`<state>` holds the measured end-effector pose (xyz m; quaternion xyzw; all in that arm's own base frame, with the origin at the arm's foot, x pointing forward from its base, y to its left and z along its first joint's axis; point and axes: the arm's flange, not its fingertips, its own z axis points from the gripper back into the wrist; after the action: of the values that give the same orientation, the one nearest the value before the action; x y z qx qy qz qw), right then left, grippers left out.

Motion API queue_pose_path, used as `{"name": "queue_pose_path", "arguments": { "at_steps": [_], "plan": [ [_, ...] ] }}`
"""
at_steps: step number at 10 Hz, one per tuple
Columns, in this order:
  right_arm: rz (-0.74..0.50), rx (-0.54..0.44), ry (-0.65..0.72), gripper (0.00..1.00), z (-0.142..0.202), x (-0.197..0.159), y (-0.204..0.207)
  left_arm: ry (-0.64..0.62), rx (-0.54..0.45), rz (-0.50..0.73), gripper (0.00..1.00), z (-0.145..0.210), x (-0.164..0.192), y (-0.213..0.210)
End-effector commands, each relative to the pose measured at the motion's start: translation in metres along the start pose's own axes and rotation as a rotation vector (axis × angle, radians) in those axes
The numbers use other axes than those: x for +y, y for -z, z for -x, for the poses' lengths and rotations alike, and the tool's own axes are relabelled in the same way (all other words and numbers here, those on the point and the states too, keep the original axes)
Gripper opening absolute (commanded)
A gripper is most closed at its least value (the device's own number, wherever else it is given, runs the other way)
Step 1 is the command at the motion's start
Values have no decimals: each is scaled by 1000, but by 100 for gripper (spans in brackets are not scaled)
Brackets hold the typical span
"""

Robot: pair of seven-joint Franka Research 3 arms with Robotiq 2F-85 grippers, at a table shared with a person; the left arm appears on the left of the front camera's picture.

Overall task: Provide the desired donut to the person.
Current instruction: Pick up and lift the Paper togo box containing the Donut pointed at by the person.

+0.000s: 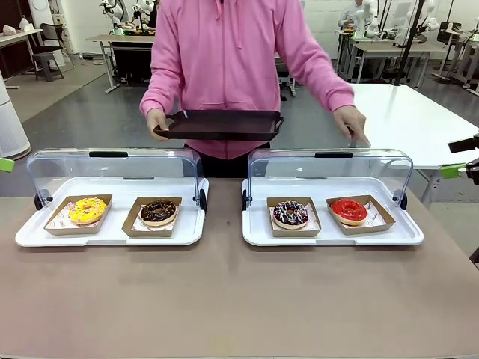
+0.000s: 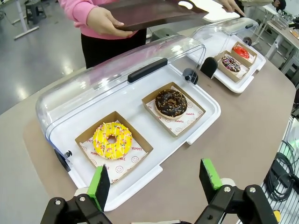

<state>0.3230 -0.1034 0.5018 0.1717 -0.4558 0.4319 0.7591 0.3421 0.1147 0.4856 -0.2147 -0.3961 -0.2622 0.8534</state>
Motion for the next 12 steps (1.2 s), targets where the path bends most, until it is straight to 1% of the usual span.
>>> {"name": "queue_pose_path", "arguments": {
  "at_steps": [1, 10, 11, 12],
  "plan": [
    [-8, -22, -6, 100, 1, -3, 3, 15, -10, 5, 100, 1, 3, 0],
    [-8, -22, -6, 100, 1, -3, 3, 15, -10, 5, 100, 1, 3, 0],
    [-1, 2, 1, 100, 0, 0, 1, 15, -10, 5, 100, 1, 3, 0],
    [-59, 161, -93, 100, -23, 1, 21, 15, -10, 5, 100, 1, 3, 0]
  ]
}}
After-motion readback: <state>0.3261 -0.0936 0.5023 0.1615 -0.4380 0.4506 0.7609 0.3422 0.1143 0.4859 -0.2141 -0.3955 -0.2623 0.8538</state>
